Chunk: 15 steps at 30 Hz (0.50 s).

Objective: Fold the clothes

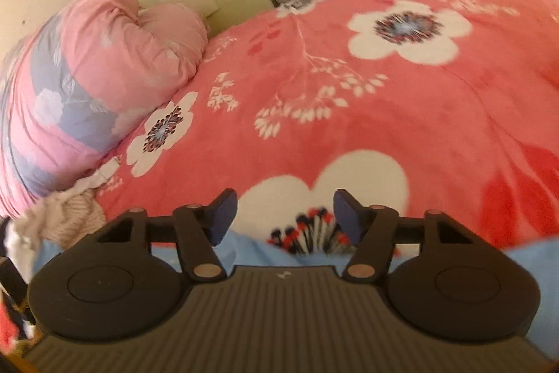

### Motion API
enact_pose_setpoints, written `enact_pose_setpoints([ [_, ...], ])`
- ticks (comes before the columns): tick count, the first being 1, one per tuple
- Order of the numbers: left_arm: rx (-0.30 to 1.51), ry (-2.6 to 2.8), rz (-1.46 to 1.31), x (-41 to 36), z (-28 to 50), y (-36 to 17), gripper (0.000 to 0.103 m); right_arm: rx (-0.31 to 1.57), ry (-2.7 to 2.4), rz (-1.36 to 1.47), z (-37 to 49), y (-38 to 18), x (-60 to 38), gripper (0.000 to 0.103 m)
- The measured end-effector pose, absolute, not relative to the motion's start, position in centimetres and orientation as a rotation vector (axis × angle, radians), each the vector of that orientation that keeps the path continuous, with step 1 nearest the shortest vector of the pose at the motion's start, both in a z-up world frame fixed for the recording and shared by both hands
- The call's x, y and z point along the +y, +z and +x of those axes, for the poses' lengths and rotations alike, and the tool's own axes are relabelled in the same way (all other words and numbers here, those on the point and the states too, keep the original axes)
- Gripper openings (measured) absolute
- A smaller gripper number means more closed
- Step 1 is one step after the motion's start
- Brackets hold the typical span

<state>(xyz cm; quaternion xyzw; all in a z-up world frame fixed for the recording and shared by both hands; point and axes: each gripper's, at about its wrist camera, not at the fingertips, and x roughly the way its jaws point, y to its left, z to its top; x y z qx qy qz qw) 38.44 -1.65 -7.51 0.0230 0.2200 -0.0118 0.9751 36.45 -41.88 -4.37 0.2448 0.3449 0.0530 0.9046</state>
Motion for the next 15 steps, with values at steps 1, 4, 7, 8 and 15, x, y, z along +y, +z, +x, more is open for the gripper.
enact_pose_setpoints([
  [1, 0.435, -0.048, 0.054, -1.9, 37.9, -6.9, 0.058, 0.723, 0.101, 0.519, 35.5, -3.9, -43.0, 0.06],
  [4, 0.473, -0.203, 0.108, -4.1, 36.2, -6.1, 0.058, 0.781, 0.057, 0.509, 32.9, -3.0, -46.2, 0.062],
  [7, 0.544, -0.374, 0.136, -7.4, 34.6, -6.6, 0.058, 0.899, -0.048, 0.47, 31.6, -4.3, -48.7, 0.062],
  [8, 0.564, -0.418, 0.14, -8.5, 34.3, -6.9, 0.058, 0.939, -0.086, 0.458, 31.2, -4.8, -49.5, 0.062],
  [15, 0.66, -0.586, 0.211, -15.1, 32.1, -10.7, 0.055, 1.08, -0.214, 0.508, 31.2, -10.2, -53.9, 0.062],
])
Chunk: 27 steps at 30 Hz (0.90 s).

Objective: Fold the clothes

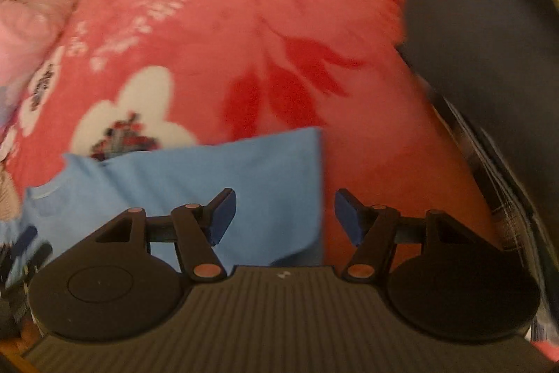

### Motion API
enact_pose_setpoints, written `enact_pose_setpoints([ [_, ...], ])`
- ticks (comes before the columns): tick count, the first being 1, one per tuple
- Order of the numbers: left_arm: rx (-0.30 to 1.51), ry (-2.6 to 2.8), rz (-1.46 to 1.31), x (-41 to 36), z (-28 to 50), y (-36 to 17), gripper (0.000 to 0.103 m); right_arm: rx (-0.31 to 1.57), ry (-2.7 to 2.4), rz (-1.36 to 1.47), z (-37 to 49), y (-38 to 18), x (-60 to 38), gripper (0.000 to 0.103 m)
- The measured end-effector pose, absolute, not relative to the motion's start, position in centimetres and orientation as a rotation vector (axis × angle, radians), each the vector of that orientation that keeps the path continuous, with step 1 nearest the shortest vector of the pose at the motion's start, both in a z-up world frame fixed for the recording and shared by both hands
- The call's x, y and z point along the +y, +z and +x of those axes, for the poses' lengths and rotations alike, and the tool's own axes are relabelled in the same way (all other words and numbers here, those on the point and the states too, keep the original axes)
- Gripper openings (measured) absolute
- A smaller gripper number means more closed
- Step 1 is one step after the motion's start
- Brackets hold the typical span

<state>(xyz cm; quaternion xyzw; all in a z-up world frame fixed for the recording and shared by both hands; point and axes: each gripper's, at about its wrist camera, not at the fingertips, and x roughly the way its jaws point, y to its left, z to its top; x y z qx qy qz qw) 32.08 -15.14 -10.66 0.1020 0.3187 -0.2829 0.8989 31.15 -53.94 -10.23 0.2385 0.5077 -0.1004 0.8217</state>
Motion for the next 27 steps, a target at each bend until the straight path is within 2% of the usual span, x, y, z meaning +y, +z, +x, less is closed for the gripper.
enact_pose_setpoints([
  [2, 0.682, -0.59, 0.225, -16.0, 31.8, -11.8, 0.055, 1.075, -0.201, 0.521, 31.0, -11.1, -54.4, 0.058],
  [3, 0.688, -0.581, 0.238, -16.3, 31.5, -12.4, 0.055, 1.071, -0.191, 0.526, 30.8, -11.5, -54.5, 0.053],
  [5, 0.678, -0.575, 0.239, -16.4, 31.2, -13.0, 0.055, 1.065, -0.154, 0.492, 30.4, -11.4, -54.2, 0.001],
  [12, 0.699, -0.561, 0.16, -14.9, 31.7, -12.6, 0.053, 0.921, -0.02, 0.557, 29.0, -7.6, -52.5, 0.001],
  [18, 0.748, -0.523, 0.063, -11.9, 32.5, -11.6, 0.052, 0.846, 0.226, 0.482, 29.4, -2.0, -42.7, 0.001],
  [24, 0.793, -0.46, -0.042, -8.4, 33.0, -11.3, 0.052, 0.978, 0.444, 0.457, 31.1, -4.4, -32.6, 0.01],
  [27, 0.798, -0.458, -0.072, -7.4, 33.1, -11.0, 0.052, 0.907, 0.486, 0.57, 29.2, -3.5, -32.7, 0.014],
])
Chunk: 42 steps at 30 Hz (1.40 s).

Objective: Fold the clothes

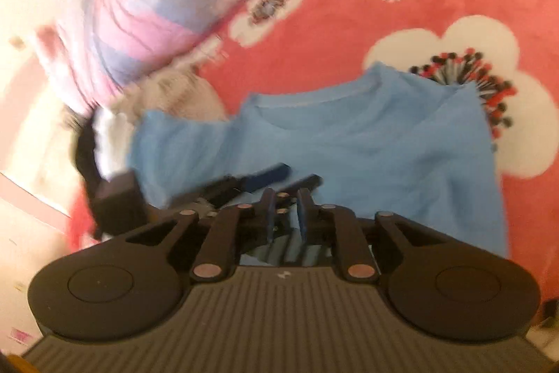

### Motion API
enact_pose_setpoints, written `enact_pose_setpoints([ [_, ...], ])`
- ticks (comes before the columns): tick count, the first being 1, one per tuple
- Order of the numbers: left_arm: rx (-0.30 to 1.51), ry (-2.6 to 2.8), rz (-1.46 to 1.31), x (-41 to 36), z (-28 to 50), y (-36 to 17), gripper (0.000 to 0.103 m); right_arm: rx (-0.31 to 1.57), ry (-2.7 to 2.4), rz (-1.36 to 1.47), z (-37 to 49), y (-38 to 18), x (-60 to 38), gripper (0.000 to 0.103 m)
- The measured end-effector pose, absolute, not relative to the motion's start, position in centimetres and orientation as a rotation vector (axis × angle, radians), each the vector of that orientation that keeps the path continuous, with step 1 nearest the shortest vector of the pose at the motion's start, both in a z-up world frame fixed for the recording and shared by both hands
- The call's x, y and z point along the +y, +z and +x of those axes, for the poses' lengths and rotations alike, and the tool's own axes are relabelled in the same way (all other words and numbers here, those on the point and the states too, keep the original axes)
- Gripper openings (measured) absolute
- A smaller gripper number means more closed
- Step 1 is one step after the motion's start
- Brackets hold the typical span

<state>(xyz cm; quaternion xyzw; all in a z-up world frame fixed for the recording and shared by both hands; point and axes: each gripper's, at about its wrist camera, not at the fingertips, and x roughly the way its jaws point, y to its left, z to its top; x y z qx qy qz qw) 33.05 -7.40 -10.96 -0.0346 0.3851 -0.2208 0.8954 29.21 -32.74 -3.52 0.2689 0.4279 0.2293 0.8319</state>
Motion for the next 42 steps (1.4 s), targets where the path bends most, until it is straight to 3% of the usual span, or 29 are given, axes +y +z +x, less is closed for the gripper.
enact_pose_setpoints([
  [4, 0.81, -0.481, -0.103, -7.6, 33.5, -10.9, 0.051, 0.776, 0.404, 0.613, 26.2, -2.2, -36.5, 0.027],
  [15, 0.782, -0.466, -0.003, -10.9, 34.0, -11.9, 0.051, 0.992, 0.244, 0.38, 30.4, -9.4, -37.2, 0.028],
  [18, 0.781, -0.464, -0.004, -10.3, 33.9, -11.8, 0.051, 0.995, 0.34, 0.409, 29.6, -10.0, -37.0, 0.005],
  [22, 0.783, -0.451, -0.007, -9.0, 34.0, -11.5, 0.051, 0.93, 0.506, 0.27, 25.8, -7.9, -35.3, 0.004],
  [27, 0.779, -0.416, -0.028, -7.6, 34.2, -11.0, 0.052, 0.983, 0.63, -0.124, 19.7, -6.9, -31.3, 0.01],
  [28, 0.774, -0.416, -0.037, -7.4, 34.1, -10.7, 0.052, 1.003, 0.633, -0.19, 18.9, -7.0, -30.8, 0.018],
  [30, 0.76, -0.433, -0.042, -7.3, 33.9, -10.3, 0.052, 1.026, 0.633, -0.261, 17.9, -7.0, -30.3, 0.022],
  [38, 0.698, -0.585, 0.214, -11.6, 30.7, -11.0, 0.057, 0.87, 0.467, 0.001, 17.8, -4.3, -32.9, 0.022],
  [42, 0.69, -0.413, 0.255, -12.6, 31.4, -12.1, 0.052, 0.841, 0.303, 0.175, 16.3, -6.1, -33.9, 0.022],
])
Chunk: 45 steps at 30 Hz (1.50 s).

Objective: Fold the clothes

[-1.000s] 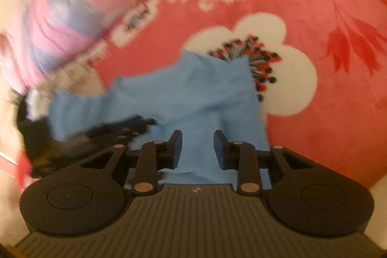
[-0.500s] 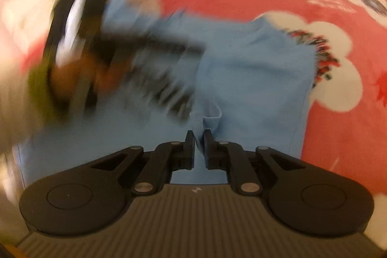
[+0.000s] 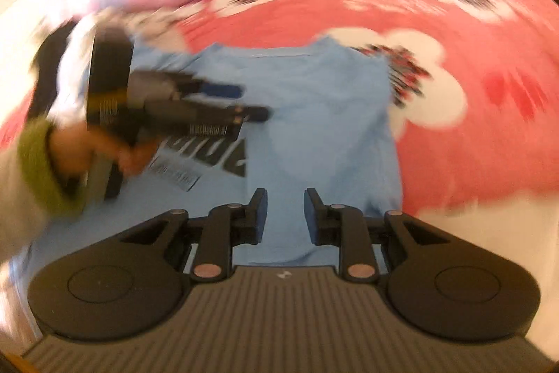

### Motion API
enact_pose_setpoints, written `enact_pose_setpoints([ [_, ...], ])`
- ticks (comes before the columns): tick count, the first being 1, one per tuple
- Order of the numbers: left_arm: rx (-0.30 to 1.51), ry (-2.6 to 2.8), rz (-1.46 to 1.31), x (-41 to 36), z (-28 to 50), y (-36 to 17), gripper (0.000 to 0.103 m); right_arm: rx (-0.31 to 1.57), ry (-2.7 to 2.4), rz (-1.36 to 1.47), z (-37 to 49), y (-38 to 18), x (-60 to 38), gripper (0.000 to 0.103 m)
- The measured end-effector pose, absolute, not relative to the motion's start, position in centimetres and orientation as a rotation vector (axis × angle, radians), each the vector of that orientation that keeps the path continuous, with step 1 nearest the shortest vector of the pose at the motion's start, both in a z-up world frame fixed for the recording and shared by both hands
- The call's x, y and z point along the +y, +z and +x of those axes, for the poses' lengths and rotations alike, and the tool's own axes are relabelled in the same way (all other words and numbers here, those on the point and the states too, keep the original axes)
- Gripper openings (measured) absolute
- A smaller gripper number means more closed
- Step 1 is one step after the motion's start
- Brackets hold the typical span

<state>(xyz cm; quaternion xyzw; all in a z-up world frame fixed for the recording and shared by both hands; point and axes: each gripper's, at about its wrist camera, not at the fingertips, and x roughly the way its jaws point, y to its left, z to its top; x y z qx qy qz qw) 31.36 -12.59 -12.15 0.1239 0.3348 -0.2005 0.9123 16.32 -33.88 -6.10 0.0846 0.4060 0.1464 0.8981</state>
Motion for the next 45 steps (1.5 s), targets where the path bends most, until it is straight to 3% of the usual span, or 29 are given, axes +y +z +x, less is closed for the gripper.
enact_pose_setpoints([
  [1, 0.699, -0.361, 0.2, -12.1, 32.1, -11.9, 0.044, 0.827, 0.279, 0.218, 15.7, -6.6, -34.1, 0.022],
  [2, 0.7, -0.33, 0.168, -11.8, 32.6, -11.4, 0.042, 0.812, 0.254, 0.261, 15.0, -7.1, -34.4, 0.022],
  [6, 0.673, -0.382, 0.164, -12.8, 33.5, -9.4, 0.043, 0.717, 0.174, 0.161, 13.4, -6.8, -34.1, 0.022],
  [8, 0.676, -0.491, 0.2, -14.9, 33.6, -8.6, 0.055, 0.696, 0.15, 0.064, 13.8, -5.7, -34.4, 0.022],
  [21, 0.902, -0.654, 0.184, -24.8, 40.2, -9.8, 0.053, 0.904, 0.277, -0.383, 19.0, -6.9, -33.9, 0.021],
  [22, 0.908, -0.657, 0.207, -25.1, 40.3, -10.0, 0.049, 0.911, 0.287, -0.41, 19.2, -7.2, -33.7, 0.022],
  [23, 0.918, -0.665, 0.214, -25.3, 40.6, -10.2, 0.037, 0.918, 0.298, -0.424, 19.4, -7.4, -33.6, 0.022],
  [27, 0.97, -0.683, 0.126, -25.2, 41.4, -10.6, 0.009, 0.935, 0.341, -0.44, 19.9, -7.8, -33.4, 0.022],
  [30, 0.963, -0.689, 0.018, -24.2, 42.1, -10.4, 0.005, 0.936, 0.336, -0.433, 19.9, -8.2, -33.5, 0.018],
  [32, 0.939, -0.688, -0.063, -23.6, 42.5, -10.2, 0.004, 0.942, 0.308, -0.427, 19.8, -8.5, -33.7, 0.007],
  [33, 0.928, -0.689, -0.079, -23.6, 42.6, -10.3, 0.004, 0.939, 0.296, -0.424, 19.6, -8.5, -33.7, 0.006],
  [40, 0.86, -0.65, -0.028, -25.2, 43.1, -12.5, 0.01, 0.926, 0.25, -0.43, 19.4, -9.1, -33.7, 0.005],
  [42, 0.871, -0.64, -0.102, -24.2, 43.5, -12.0, 0.022, 0.923, 0.246, -0.417, 19.3, -8.9, -33.8, 0.005],
  [43, 0.863, -0.63, -0.138, -23.5, 43.6, -11.5, 0.043, 0.92, 0.244, -0.408, 19.2, -8.8, -33.9, 0.005],
  [44, 0.832, -0.615, -0.16, -22.7, 43.5, -10.7, 0.052, 0.916, 0.242, -0.398, 19.1, -8.5, -34.0, 0.005],
  [45, 0.795, -0.6, -0.169, -21.9, 43.2, -10.0, 0.052, 0.91, 0.241, -0.38, 19.0, -8.1, -34.3, 0.006],
])
